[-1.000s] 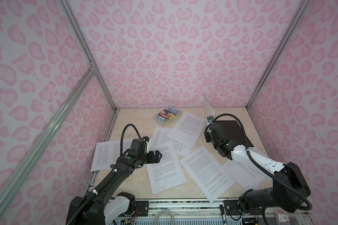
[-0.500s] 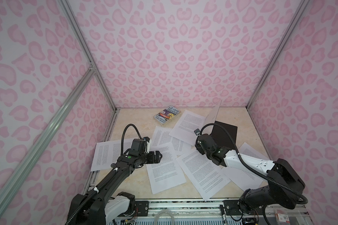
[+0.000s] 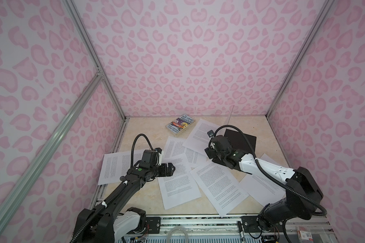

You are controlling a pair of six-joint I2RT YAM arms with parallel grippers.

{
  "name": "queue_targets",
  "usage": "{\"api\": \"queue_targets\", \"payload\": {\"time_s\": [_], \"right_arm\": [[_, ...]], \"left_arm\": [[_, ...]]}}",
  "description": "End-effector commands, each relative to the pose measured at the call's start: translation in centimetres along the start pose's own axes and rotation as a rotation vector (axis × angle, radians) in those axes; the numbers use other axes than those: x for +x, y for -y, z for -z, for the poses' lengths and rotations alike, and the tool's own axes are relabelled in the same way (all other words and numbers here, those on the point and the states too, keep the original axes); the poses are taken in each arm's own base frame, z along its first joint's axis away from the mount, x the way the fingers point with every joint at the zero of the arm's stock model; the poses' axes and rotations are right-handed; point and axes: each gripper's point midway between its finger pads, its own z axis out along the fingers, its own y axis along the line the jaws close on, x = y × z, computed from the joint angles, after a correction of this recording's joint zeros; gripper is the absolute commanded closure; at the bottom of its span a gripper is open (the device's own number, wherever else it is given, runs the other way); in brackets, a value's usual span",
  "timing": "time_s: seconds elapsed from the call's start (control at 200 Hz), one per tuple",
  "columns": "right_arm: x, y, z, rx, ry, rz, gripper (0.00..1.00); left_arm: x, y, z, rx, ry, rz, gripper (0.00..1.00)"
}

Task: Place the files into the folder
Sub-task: 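Lift and swing the folder cover open with the right gripper, then grip the metal clip inside the open black folder with the right gripper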

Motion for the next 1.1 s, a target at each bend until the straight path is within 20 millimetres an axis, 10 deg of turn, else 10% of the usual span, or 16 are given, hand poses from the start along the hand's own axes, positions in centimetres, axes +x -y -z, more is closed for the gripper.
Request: {"api": "queue_targets", "payload": {"time_s": [0.0, 0.32, 0.545, 0.81, 1.095], "right_arm": [[-1.3, -1.9, -1.0, -0.095, 0.006, -0.012, 0.01], [-6.8, -7.8, -3.3, -0.373, 0.026, -0.167, 0.00], [-10.2, -3.1, -0.8, -0.444, 0.114, -0.373, 0.01], [-0.2, 5.8, -5.8, -0.471, -0.120, -0.864, 0.26], [6.7, 6.4, -9.6, -0.419, -0.274, -1.099, 0.48]], "left_arm": [[-1.1, 0.5, 0.4, 0.013, 0.040, -0.020, 0.03], [-2.0, 0.6, 1.1, 0.005, 0.088, -0.034, 0.03], [-2.3, 0.7, 1.7, 0.002, 0.111, -0.038, 0.03], [-3.0, 2.6, 3.3, 0.090, 0.151, -0.047, 0.03], [-3.0, 2.7, 4.4, 0.092, 0.199, -0.039, 0.03]]}}
